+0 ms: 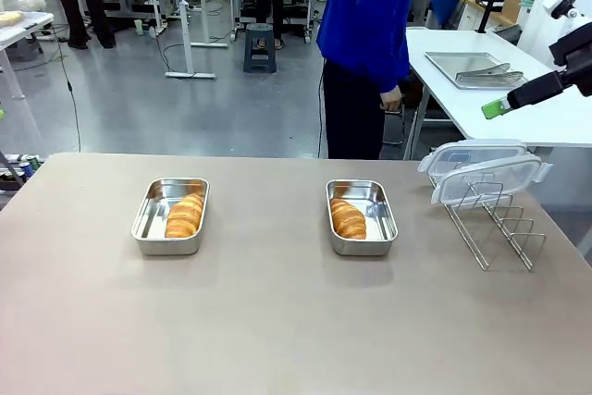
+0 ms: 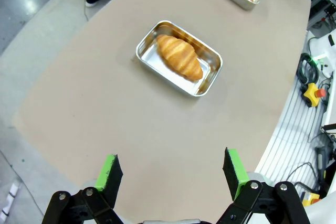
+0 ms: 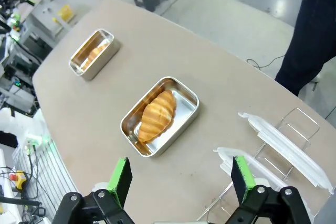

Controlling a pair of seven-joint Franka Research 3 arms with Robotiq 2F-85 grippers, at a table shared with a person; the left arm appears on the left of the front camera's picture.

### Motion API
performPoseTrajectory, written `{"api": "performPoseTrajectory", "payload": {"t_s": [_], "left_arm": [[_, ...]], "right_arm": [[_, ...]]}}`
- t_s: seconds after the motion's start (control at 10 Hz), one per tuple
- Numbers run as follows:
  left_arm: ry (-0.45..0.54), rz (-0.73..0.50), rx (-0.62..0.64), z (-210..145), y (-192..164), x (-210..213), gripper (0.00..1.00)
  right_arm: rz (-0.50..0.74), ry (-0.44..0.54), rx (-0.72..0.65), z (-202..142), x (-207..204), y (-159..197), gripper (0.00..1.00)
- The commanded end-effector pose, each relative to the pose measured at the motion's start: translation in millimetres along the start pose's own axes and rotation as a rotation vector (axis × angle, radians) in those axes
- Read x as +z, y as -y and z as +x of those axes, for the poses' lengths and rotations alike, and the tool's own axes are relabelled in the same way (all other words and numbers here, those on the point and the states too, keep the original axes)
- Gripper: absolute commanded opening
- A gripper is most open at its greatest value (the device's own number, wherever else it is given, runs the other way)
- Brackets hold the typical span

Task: Place the bread in airtight containers.
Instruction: Pick up one Airtight Container lid and hand it to the human.

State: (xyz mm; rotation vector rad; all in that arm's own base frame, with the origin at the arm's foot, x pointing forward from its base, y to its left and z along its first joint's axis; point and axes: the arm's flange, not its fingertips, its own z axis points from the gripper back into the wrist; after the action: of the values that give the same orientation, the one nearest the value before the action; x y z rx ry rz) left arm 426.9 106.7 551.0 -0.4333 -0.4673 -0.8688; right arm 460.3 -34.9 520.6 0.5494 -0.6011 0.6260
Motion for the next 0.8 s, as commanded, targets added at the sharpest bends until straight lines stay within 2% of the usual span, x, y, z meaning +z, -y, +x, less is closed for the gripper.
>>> {"api": "performPoseTrajectory", "payload": {"t_s": [0.0,0.1,0.5,0.7], "left_arm": [[0.011,-0.010,-0.002,2,1,2,1.00],[0.011,-0.010,-0.002,2,1,2,1.00],[0.011,-0.010,-0.002,2,1,2,1.00],[0.011,-0.010,-0.002,2,1,2,1.00]], "right_arm": [[0.000,0.000,0.000,0,0,0,1.00],[-0.083,-0.021,0.053,12,6,2,1.00],[-0.339,-0.386,0.496,34,-31,-10,1.00],[-0.348,-0.668,0.747,32,-38,-32,1.00]]}}
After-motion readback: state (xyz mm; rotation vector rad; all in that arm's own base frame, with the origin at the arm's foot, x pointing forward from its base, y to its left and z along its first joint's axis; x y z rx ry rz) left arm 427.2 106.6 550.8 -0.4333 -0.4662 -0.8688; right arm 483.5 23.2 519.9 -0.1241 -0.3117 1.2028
